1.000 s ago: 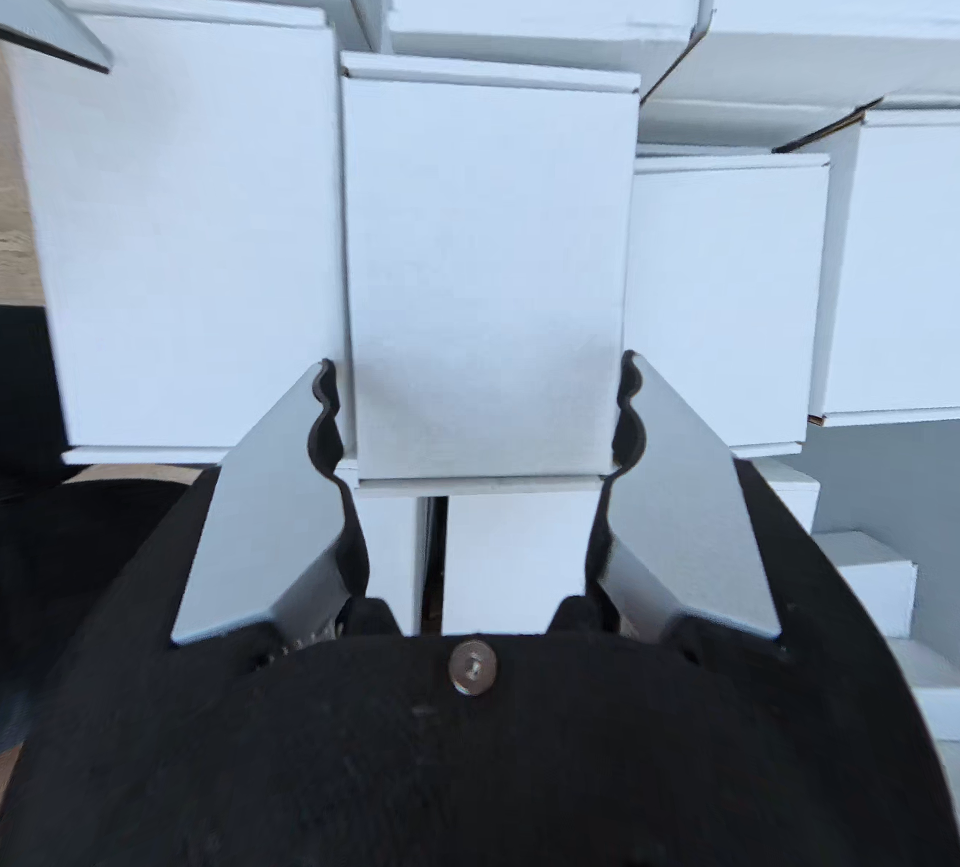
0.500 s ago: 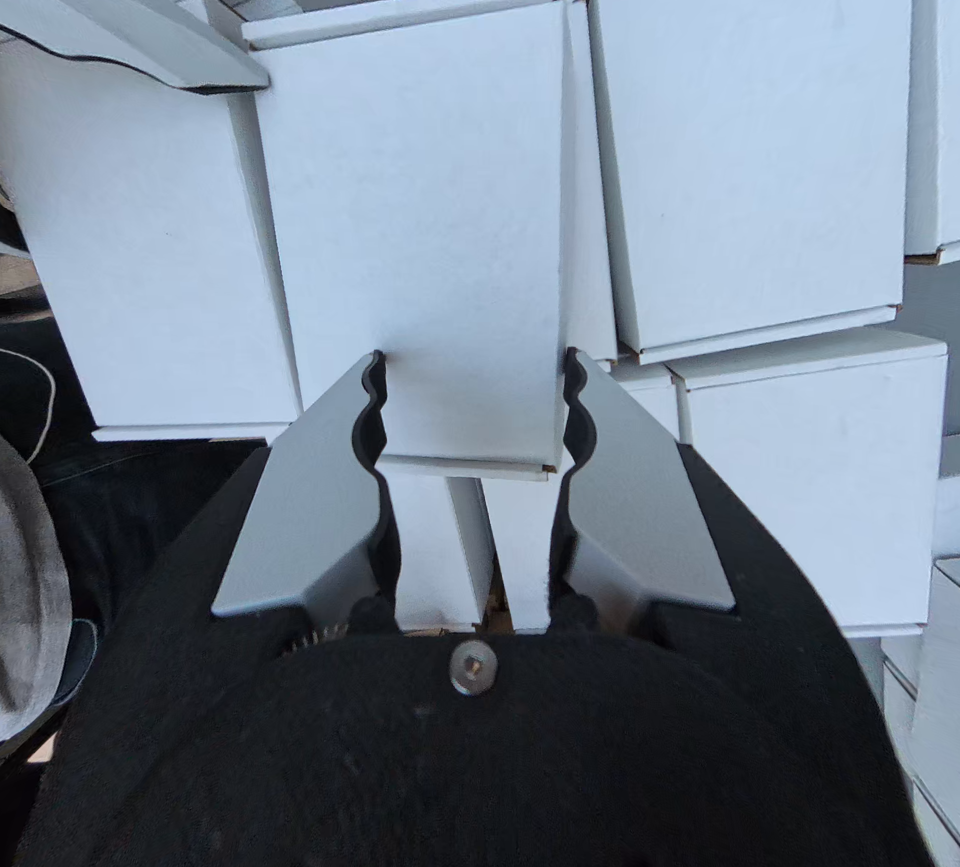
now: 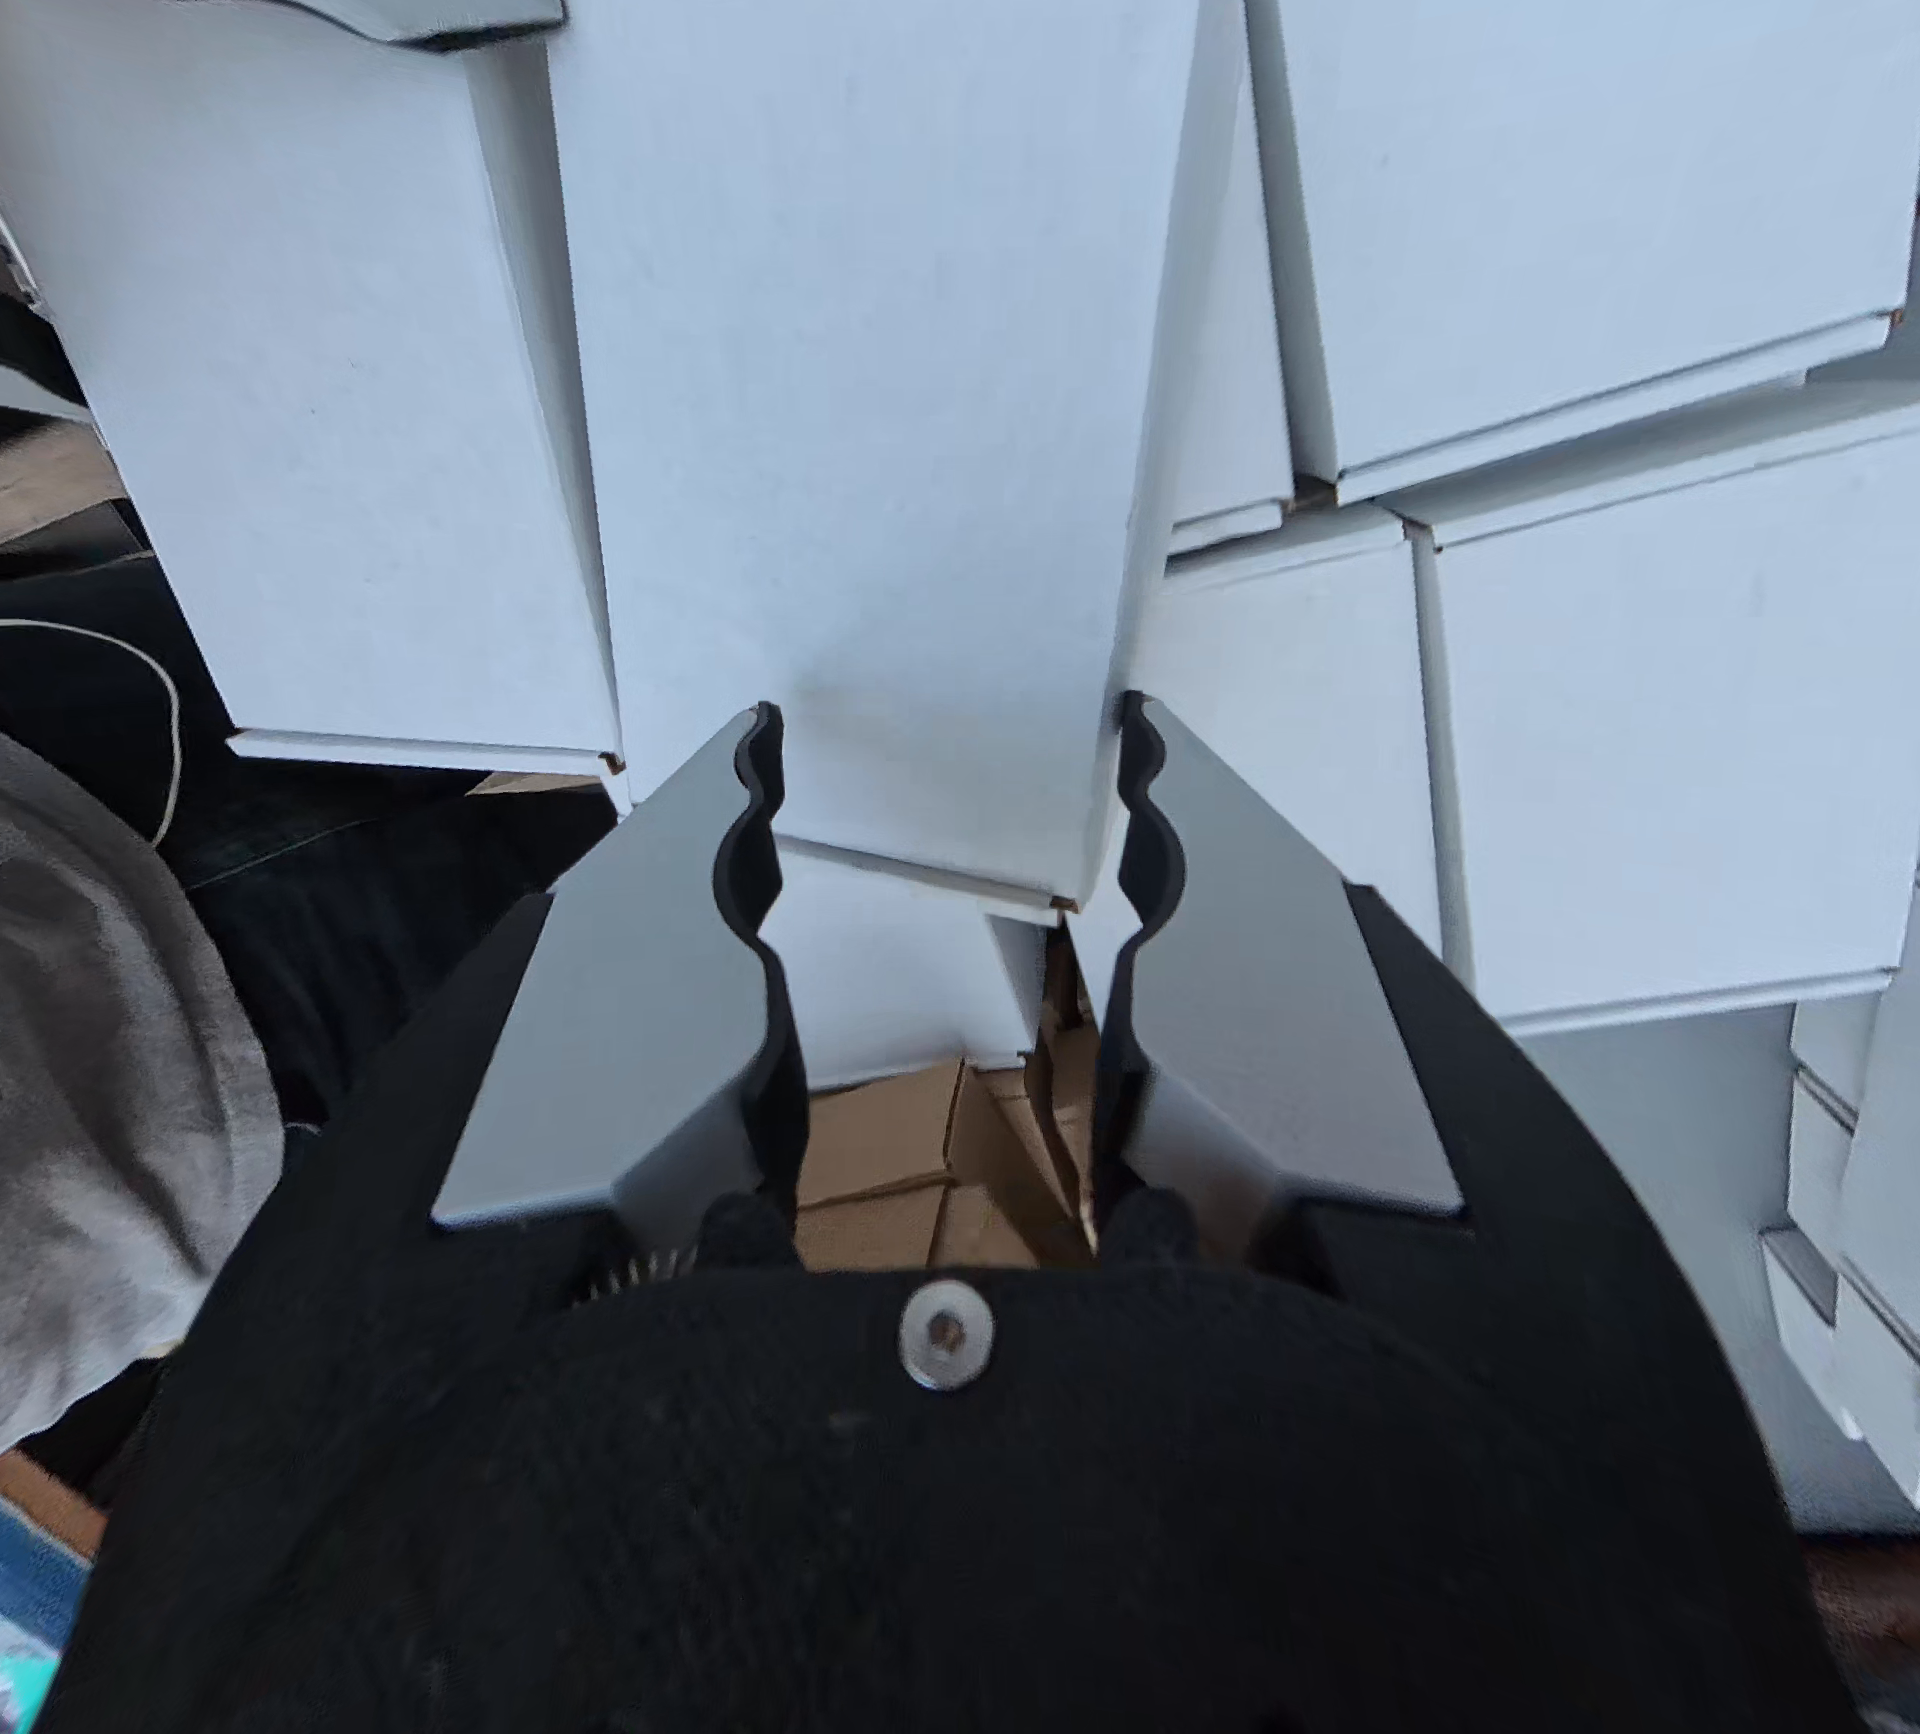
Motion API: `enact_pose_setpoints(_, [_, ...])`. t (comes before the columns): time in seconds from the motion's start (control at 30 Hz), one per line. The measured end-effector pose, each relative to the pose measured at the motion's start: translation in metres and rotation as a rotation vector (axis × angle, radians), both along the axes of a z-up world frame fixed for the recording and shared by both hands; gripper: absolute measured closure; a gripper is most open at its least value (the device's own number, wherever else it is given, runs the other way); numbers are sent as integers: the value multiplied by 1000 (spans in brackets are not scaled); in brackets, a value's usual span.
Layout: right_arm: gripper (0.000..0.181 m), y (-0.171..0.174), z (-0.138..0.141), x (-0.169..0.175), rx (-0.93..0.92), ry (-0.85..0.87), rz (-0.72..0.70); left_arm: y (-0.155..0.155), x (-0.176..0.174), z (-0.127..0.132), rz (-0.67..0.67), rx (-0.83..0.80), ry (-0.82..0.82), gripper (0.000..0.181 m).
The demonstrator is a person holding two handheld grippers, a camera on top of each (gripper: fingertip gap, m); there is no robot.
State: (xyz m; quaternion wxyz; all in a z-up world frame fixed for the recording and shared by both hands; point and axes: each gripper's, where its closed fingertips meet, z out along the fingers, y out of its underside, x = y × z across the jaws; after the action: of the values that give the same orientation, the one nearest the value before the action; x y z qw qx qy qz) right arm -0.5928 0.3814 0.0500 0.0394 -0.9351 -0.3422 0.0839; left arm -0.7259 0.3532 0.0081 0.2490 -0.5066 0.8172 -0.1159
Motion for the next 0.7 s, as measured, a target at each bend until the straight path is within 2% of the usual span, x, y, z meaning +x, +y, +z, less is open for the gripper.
enact_pose_setpoints(0.13, [114, -19, 5, 12, -29, -40, -25, -1, 0, -2, 29, -9, 6, 38])
enact_pose_setpoints(0.3, [103, -50, -9, 30, -100, -70, -38, 4, -6, -2, 128, -66, 29, 38])
enact_pose_setpoints(0.4, [112, -71, -11, 36, -157, -55, -177, 8, -8, -2, 246, -98, 66, 37])
enact_pose_setpoints(0.5, [121, -89, -2, 32, -153, 4, -233, 11, -6, 0, 401, -135, 43, 38])
enact_pose_setpoints(0.63, [105, -63, 8, 48, 74, 18, -302, 14, -6, 5, 683, -162, 2, 40])
enact_pose_setpoints(0.7, [94, -42, 15, 53, 210, 47, -321, 6, -7, 7, 764, -197, 4, 46])
